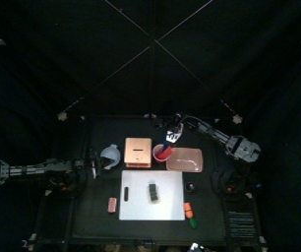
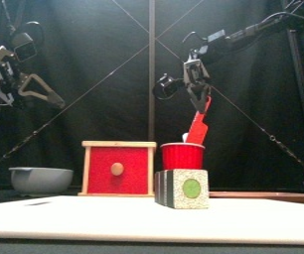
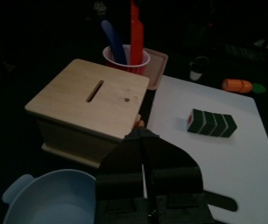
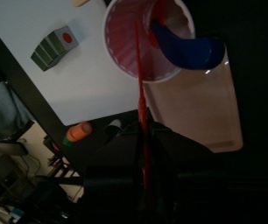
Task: Place sushi on board then cut the sushi with the knife then place the pieces on the plate
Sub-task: Grasp knife edge with left hand
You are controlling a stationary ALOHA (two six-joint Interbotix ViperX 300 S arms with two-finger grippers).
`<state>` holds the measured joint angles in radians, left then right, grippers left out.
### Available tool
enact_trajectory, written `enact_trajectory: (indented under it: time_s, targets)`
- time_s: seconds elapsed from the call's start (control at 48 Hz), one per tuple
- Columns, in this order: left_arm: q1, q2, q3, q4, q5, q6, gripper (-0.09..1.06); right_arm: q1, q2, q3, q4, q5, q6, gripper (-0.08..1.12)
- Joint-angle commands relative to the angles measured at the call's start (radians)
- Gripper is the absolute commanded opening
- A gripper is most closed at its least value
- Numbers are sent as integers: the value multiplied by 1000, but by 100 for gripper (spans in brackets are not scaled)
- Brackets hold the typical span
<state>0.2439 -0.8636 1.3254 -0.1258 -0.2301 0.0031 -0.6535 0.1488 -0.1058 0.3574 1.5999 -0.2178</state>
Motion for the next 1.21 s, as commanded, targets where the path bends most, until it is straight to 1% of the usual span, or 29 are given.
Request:
enact_trajectory:
  time_s: [0.021,0.25,0.396,0.521,0.583,0.688,0.833,0.938,1.0,1.062,1.208]
  targets:
    - [2,3,-34,3,-6,2,-3,-8,-78,-46,-9,6,-3,50]
    - [-5,3,-66,5,-11,2,-3,-14,-161,-74,-11,8,-6,50]
    - [-6,3,-89,6,-12,2,-3,-9,-244,-57,-9,0,-9,50]
    - [-8,3,-106,15,-17,2,0,14,-330,-17,-3,-57,-14,50]
    - [-15,5,-110,17,-23,2,2,40,-374,18,-3,-110,-20,50]
    - [-43,5,-112,17,-40,2,7,92,-451,112,-14,-212,-20,50]
    - [-84,3,-112,17,-69,2,16,167,-584,288,-28,-403,-11,50]
    - [-101,3,-114,21,-86,2,24,206,-680,420,-15,-558,-8,50]
    - [-112,5,-115,32,-92,3,30,229,-729,502,11,-646,-9,50]
    - [-124,5,-118,49,-97,2,38,256,-773,592,48,-733,-12,50]
    - [-158,29,-137,74,-100,0,57,314,-821,736,78,-881,-14,50]
